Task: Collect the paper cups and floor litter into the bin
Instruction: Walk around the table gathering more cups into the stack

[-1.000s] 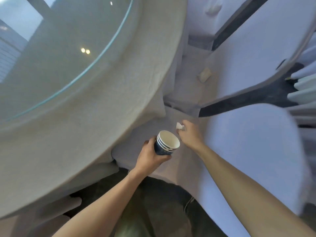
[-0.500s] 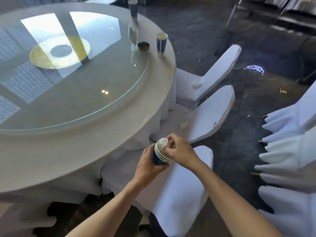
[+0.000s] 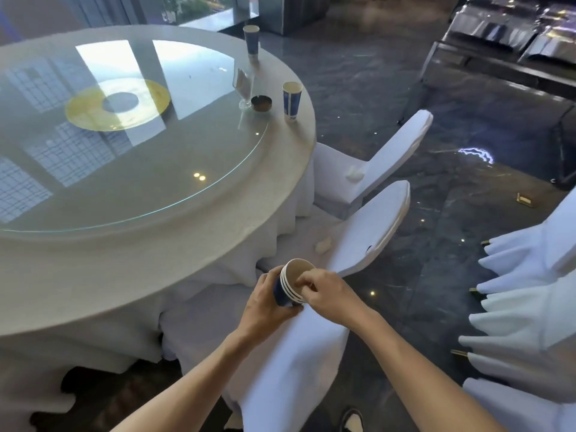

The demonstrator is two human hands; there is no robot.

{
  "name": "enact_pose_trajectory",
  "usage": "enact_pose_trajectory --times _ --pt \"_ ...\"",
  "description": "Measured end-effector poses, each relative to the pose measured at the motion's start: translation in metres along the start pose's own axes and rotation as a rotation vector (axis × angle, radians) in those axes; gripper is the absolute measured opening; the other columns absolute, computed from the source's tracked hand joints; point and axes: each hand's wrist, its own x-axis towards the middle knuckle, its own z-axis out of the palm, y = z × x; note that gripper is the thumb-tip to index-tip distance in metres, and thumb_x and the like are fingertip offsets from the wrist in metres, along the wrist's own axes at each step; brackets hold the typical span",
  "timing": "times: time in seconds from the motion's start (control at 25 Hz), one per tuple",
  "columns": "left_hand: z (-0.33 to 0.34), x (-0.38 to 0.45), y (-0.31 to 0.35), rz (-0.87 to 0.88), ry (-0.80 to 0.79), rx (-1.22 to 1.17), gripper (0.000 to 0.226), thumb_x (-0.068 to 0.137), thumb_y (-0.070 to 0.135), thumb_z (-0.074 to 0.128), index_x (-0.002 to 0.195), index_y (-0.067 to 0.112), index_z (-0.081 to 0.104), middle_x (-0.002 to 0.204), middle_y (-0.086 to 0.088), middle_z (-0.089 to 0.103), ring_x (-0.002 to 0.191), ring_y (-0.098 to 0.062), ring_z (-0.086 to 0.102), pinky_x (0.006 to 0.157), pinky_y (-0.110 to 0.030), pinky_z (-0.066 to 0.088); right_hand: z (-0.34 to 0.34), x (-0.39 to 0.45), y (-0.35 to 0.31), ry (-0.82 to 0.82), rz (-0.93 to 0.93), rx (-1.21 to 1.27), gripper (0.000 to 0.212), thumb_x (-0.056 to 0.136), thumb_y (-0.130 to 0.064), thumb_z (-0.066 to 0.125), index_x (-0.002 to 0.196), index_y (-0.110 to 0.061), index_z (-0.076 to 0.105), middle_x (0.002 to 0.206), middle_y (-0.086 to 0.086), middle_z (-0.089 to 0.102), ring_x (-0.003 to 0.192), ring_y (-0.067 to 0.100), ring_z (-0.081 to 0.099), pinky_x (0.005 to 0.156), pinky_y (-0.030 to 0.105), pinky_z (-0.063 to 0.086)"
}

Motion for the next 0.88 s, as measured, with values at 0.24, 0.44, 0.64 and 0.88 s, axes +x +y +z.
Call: enact_pose_trajectory --times 0.24,0.44,0.64,0.88 --pt "0.065 0.009 0.052 -0.035 0.215 -0.006 0.076 0.065 0.032 0.087 0.134 0.030 0.055 0.126 0.008 0.063 0.118 -0.011 0.063 0.095 -0.035 0.055 -0.061 -0.003 0.060 -0.069 -0.163 0.065 0.026 0.092 -0.023 0.062 0.114 -0.019 0.075 0.112 -0.001 0.073 0.102 0.013 0.068 0.093 0.036 0.057" --pt "0.095 0.015 0.080 -0.141 0.316 -0.050 0.073 0.069 0.037 0.089 0.134 0.037 0.056 0.124 0.010 0.065 0.112 -0.006 0.065 0.096 -0.034 0.056 -0.111 0.014 0.088 -0.117 -0.234 0.055 0.022 0.091 -0.022 0.067 0.110 -0.019 0.075 0.106 -0.005 0.073 0.096 0.010 0.068 0.088 0.036 0.059" --pt "0.102 0.058 0.081 -0.238 0.425 -0.064 0.084 0.063 0.045 0.094 0.137 0.036 0.055 0.123 0.008 0.064 0.111 -0.008 0.063 0.086 -0.018 0.051 -0.143 0.076 0.090 -0.146 -0.294 -0.006 0.019 0.093 -0.027 0.068 0.108 -0.020 0.076 0.104 -0.005 0.071 0.093 0.009 0.065 0.077 0.021 0.054" --pt "0.117 0.163 0.048 -0.341 0.476 -0.105 0.092 0.054 0.056 0.085 0.139 0.039 0.053 0.122 0.006 0.054 0.117 -0.016 0.057 0.100 -0.042 0.053 -0.153 0.194 0.112 -0.265 -0.259 -0.126 0.023 0.092 -0.020 0.066 0.110 -0.010 0.076 0.108 0.006 0.071 0.099 0.022 0.066 0.082 0.035 0.055"
